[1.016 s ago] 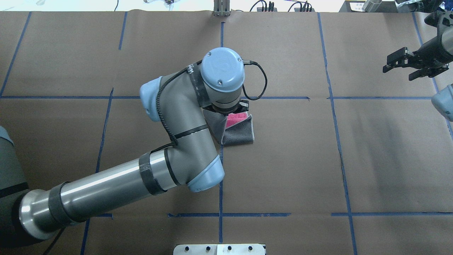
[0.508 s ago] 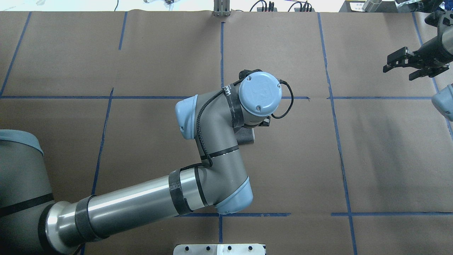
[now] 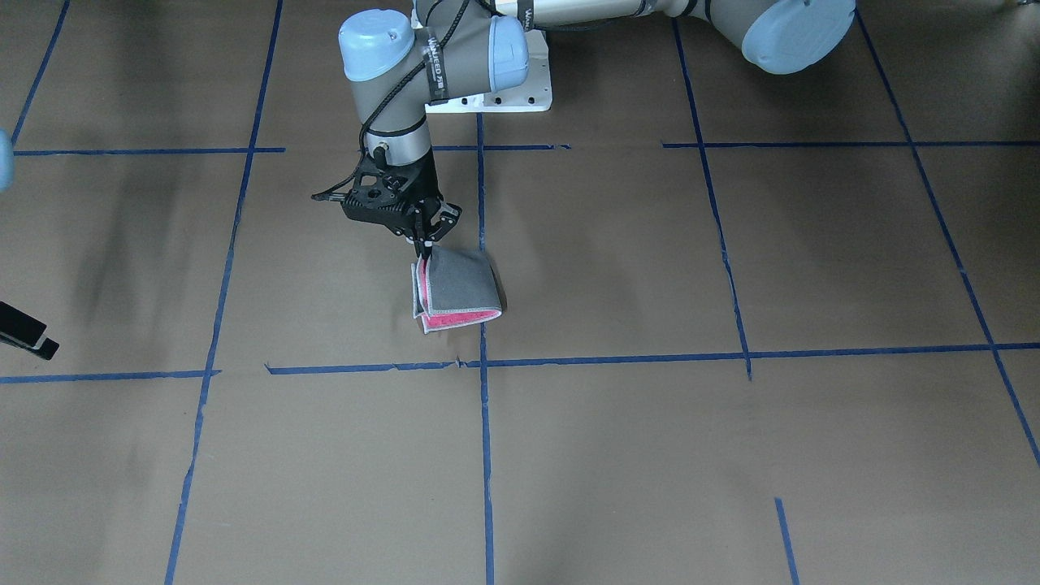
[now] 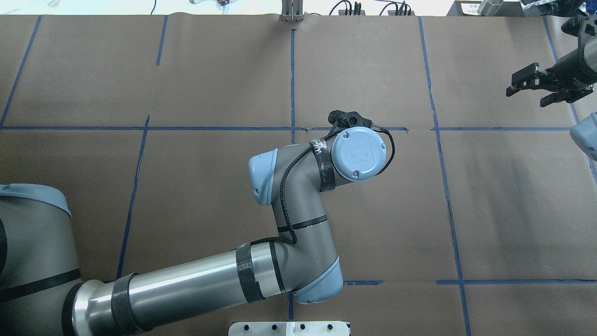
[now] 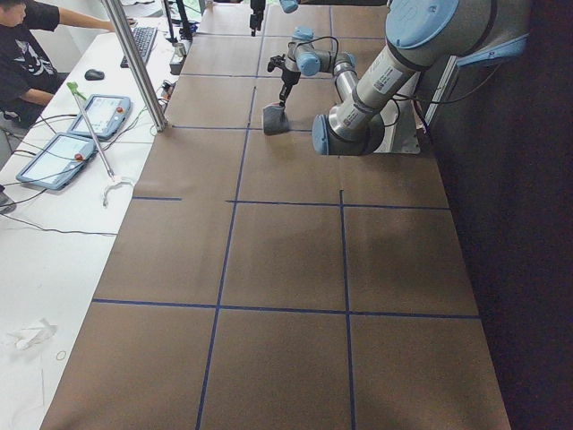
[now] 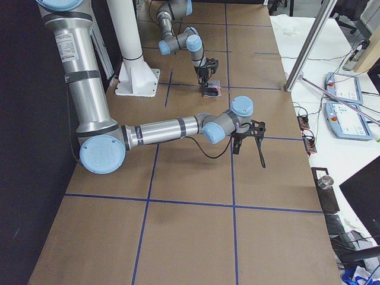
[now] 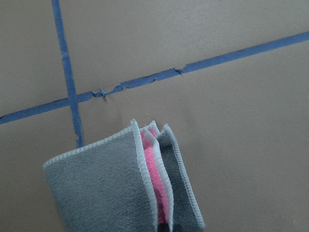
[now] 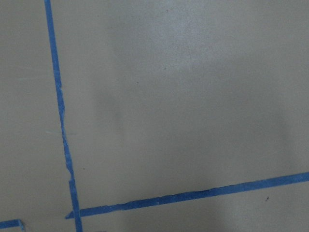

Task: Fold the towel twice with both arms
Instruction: 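Lift the held end with the left gripper and fold it across the towel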

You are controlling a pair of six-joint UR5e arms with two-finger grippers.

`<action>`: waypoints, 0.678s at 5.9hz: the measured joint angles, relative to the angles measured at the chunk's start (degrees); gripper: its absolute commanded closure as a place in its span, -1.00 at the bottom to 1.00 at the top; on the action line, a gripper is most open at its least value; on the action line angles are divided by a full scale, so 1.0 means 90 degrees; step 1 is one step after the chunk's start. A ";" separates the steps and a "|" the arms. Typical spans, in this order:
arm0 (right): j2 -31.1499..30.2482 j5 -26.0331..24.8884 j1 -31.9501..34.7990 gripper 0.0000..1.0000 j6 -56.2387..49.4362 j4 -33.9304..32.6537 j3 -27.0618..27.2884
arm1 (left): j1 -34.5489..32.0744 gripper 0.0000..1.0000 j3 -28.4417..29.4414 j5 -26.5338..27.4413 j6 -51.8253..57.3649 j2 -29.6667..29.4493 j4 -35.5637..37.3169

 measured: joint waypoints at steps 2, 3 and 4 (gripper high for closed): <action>-0.0003 0.0000 0.0003 -1.00 0.0000 -0.0005 0.0001 | 0.0011 1.00 0.0185 0.0118 0.0147 -0.0013 -0.0206; -0.0003 0.0000 0.0006 -1.00 0.0000 -0.0006 0.0001 | 0.0024 1.00 0.0272 0.0122 0.0247 -0.0042 -0.0308; -0.0006 0.0000 0.0010 -1.00 0.0000 -0.0006 0.0002 | 0.0056 0.87 0.0338 0.0120 0.0357 -0.0089 -0.0402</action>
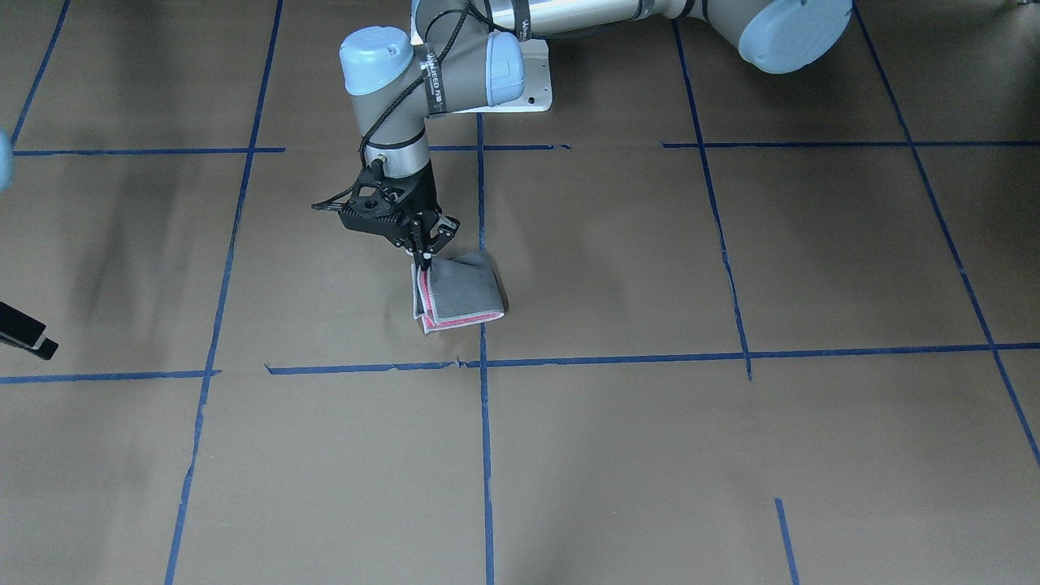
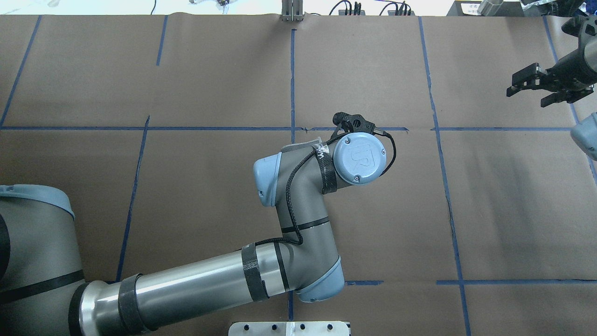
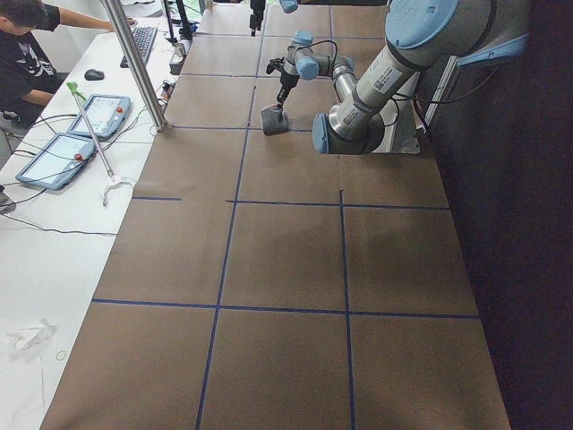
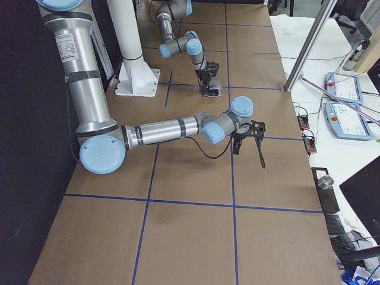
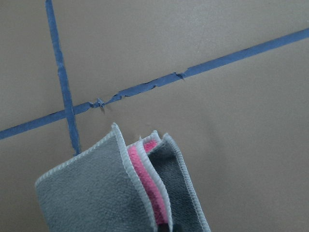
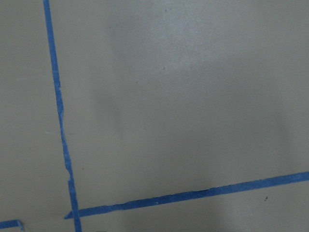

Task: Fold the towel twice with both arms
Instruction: 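Lift the held end with the left gripper and fold it across the towel, then lower the towel end, open the left gripper and withdraw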

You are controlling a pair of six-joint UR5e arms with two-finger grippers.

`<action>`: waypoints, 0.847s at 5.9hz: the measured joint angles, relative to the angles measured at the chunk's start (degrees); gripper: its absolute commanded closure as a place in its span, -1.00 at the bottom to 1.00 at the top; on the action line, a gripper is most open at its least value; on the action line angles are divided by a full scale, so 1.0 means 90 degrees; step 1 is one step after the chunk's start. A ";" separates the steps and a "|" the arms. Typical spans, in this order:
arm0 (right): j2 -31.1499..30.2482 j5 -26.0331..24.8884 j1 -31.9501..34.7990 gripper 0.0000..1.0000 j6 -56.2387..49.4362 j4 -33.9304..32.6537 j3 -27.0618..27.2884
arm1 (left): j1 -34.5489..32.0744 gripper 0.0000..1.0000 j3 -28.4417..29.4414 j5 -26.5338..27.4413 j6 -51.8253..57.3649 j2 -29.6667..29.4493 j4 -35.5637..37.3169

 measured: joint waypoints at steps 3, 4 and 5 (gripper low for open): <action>-0.0006 0.0000 0.0030 -1.00 0.0000 0.0000 -0.0005 | 0.0089 -1.00 0.0086 0.0006 0.0227 -0.0063 -0.0287; -0.0006 0.0000 0.0038 -1.00 0.0000 0.0000 -0.0005 | 0.0049 -1.00 -0.0033 -0.0005 0.0230 -0.0051 -0.0345; -0.0005 -0.0003 0.0042 -1.00 -0.0003 0.0000 -0.0005 | -0.0059 -1.00 -0.0419 -0.0035 0.0233 0.0099 -0.0337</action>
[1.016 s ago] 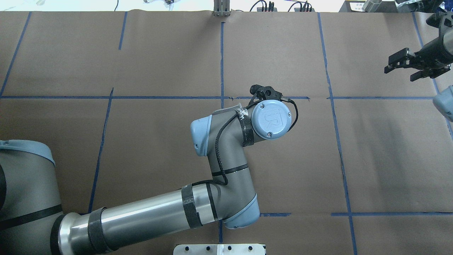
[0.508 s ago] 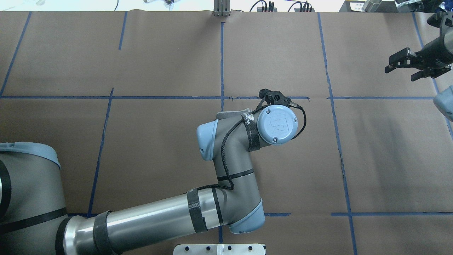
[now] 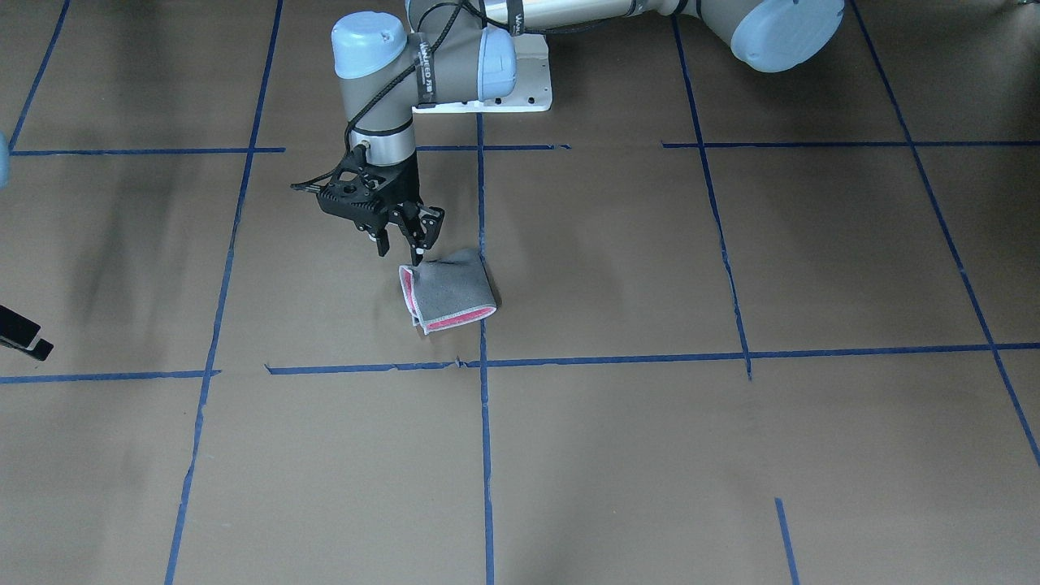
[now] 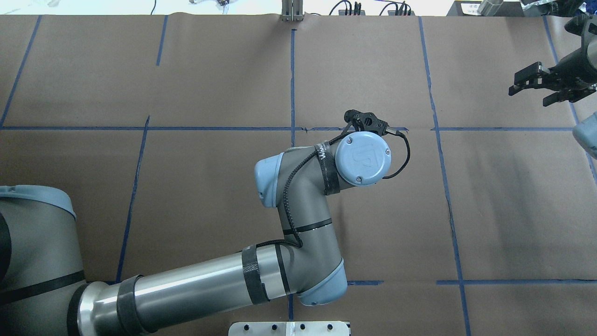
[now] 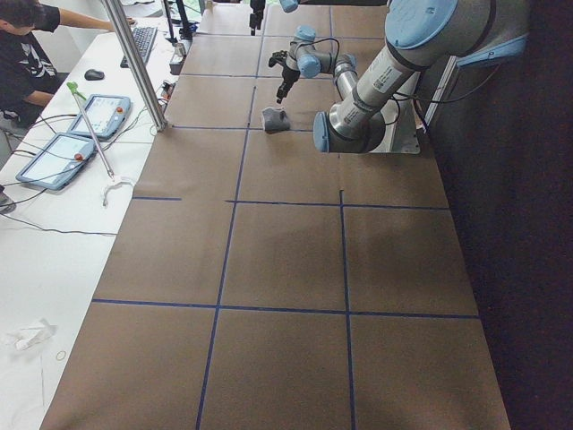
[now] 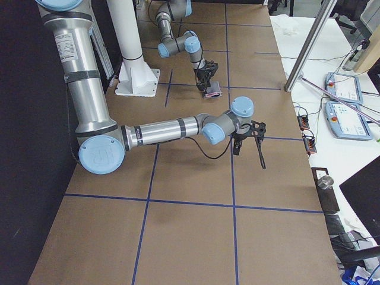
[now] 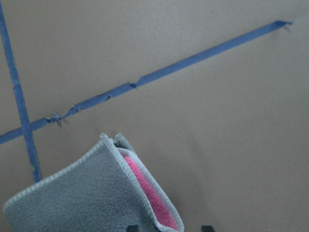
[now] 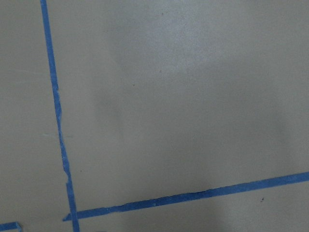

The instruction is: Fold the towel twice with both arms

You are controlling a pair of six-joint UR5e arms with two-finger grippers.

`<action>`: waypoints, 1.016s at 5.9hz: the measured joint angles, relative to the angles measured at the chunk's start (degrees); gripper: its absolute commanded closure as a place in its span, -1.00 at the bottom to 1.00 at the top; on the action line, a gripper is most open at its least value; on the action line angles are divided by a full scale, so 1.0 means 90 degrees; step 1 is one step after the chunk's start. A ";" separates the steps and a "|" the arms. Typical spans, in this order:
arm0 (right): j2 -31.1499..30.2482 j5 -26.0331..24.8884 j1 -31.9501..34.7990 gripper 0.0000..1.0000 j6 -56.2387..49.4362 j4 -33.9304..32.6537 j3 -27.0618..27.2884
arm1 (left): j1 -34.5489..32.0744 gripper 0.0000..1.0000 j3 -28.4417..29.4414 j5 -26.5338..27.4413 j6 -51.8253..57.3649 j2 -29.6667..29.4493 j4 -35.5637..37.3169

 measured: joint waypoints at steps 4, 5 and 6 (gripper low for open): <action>0.0048 0.0002 0.0077 -1.00 -0.0213 0.0004 0.0025 | -0.1773 -1.00 -0.2767 -0.2417 0.0314 0.2063 0.0705; 0.0048 0.0000 0.0174 -1.00 -0.0628 -0.0091 0.0022 | -0.2422 -1.00 -0.3161 -0.3112 0.0887 0.2477 0.1084; 0.0047 -0.0002 0.0353 -1.00 -0.1309 -0.0345 0.0038 | -0.3140 -1.00 -0.3367 -0.3786 0.1575 0.2878 0.1497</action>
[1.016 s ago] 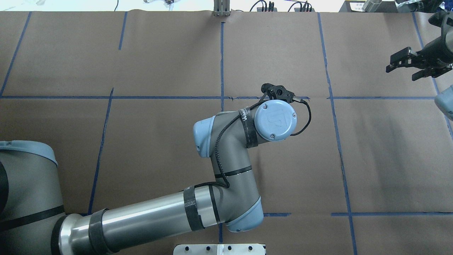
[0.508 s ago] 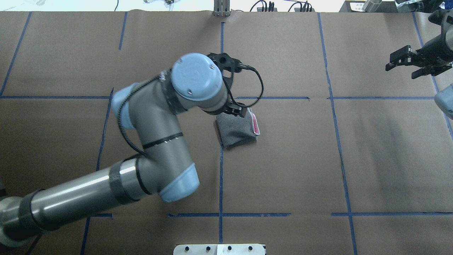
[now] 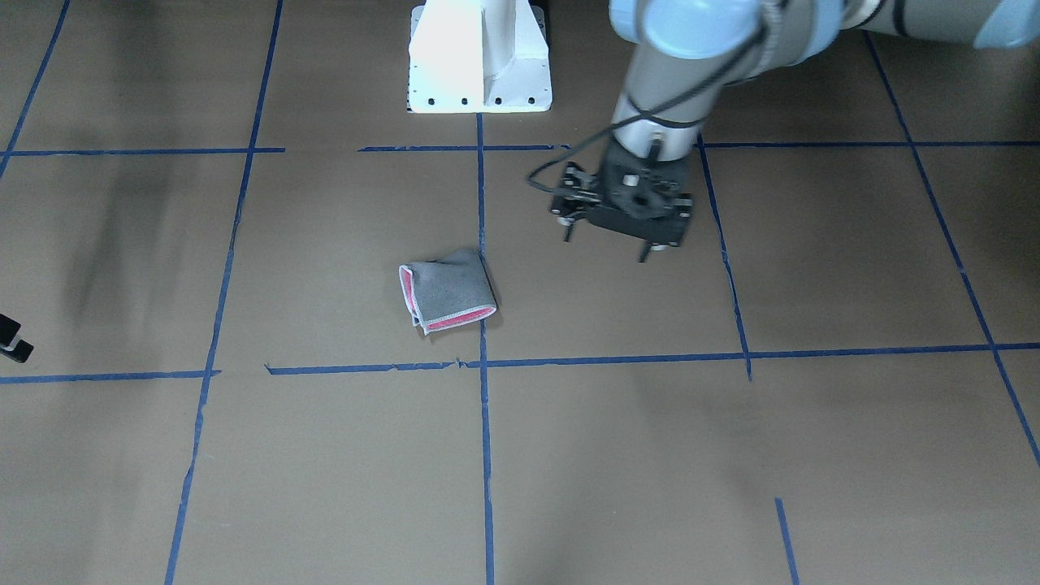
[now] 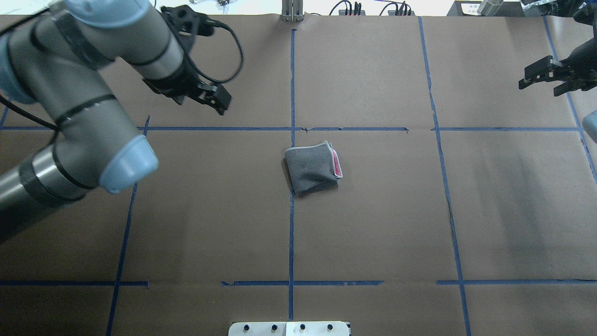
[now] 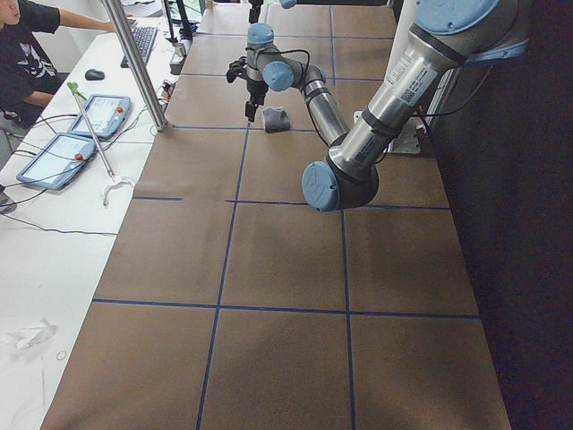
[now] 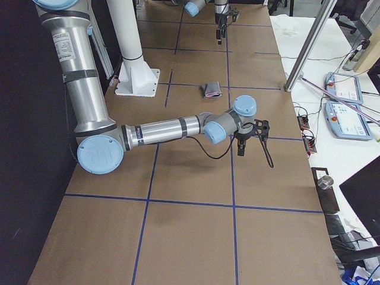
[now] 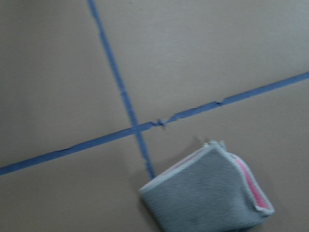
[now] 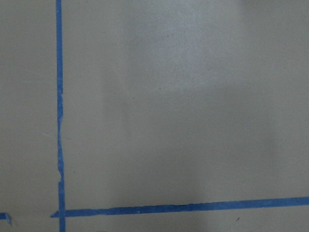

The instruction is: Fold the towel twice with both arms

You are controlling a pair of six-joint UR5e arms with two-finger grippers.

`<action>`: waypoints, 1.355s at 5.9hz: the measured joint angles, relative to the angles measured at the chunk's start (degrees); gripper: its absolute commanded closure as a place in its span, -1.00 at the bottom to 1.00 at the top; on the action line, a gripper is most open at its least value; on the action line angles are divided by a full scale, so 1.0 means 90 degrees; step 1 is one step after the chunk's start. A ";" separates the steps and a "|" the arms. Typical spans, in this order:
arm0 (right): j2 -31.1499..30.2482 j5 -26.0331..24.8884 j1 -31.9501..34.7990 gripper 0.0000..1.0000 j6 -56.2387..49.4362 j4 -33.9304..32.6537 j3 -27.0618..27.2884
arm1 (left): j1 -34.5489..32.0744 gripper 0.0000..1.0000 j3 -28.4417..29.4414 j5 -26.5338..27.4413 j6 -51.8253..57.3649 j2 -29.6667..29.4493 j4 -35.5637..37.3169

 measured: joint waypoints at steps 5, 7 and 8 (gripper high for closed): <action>-0.0240 0.0005 0.1279 -1.00 -0.3733 -0.2167 0.0270 | -0.3481 -1.00 0.1868 -0.1573 0.5439 0.1378 0.1544; -0.0661 0.0005 0.1514 -1.00 -0.4365 -0.2317 0.0263 | -0.4244 -1.00 0.3235 -0.1588 0.6838 0.1641 0.0973; -0.0853 0.0002 0.1557 -1.00 -0.4477 -0.2300 0.0235 | -0.4425 -1.00 0.3670 -0.1593 0.7038 0.1910 0.0370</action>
